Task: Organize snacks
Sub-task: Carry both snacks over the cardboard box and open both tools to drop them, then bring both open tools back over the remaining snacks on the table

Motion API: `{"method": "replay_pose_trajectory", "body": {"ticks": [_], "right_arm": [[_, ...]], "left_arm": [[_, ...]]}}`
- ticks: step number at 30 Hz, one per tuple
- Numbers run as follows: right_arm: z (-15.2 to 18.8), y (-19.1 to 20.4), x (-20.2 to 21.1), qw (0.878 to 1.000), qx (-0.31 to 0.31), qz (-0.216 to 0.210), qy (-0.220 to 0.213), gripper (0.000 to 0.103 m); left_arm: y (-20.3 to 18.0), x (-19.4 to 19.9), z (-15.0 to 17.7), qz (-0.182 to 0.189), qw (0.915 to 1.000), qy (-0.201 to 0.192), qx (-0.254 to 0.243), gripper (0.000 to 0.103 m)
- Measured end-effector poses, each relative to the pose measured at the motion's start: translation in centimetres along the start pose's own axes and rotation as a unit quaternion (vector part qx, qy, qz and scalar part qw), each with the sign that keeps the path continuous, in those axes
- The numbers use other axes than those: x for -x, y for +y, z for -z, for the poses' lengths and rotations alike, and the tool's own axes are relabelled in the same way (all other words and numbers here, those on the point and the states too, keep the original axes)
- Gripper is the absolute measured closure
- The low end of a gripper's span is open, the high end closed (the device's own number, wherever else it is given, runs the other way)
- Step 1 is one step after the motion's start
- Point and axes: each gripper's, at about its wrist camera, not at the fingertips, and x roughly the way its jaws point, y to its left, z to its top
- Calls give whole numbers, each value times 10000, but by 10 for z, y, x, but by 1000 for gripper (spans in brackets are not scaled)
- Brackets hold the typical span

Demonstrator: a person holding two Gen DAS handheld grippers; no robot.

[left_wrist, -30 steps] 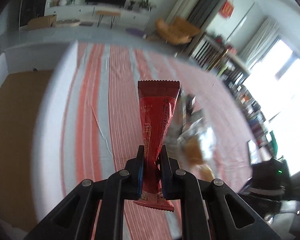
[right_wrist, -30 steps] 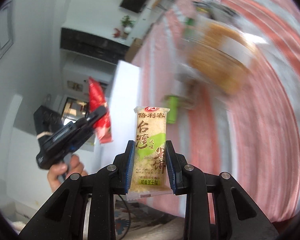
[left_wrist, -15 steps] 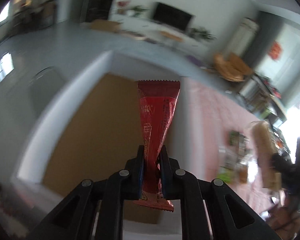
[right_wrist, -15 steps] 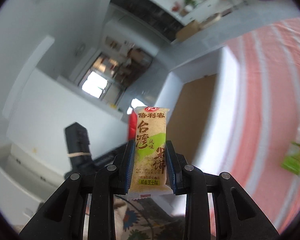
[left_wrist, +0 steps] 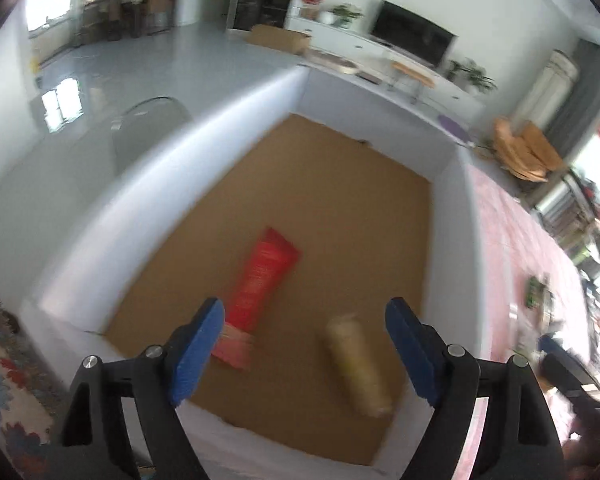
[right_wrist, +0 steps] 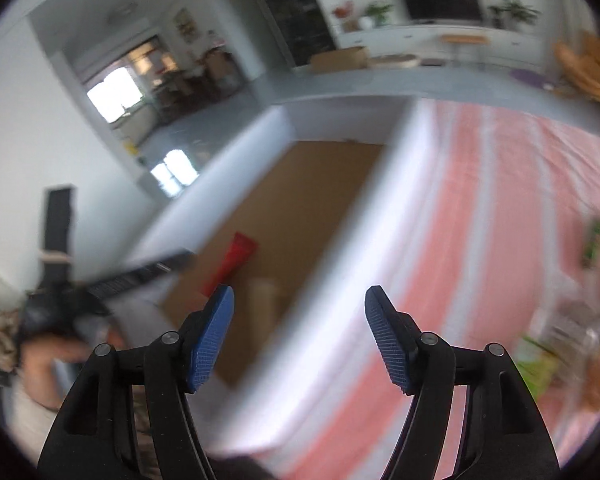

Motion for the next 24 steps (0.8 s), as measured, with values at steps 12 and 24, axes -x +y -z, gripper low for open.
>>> {"method": "replay_pose_trajectory", "body": {"ticks": [12,24], "right_arm": [[119,-249,92,8761,-2240,4187,-830,27],[151,-326,131,8354,-3110,4476,-715,25]], "left_arm": [[-210,20,89,1706,9632,315,-2052,11],[-286,-88,156,1208,9408,456,-3134,11]]}}
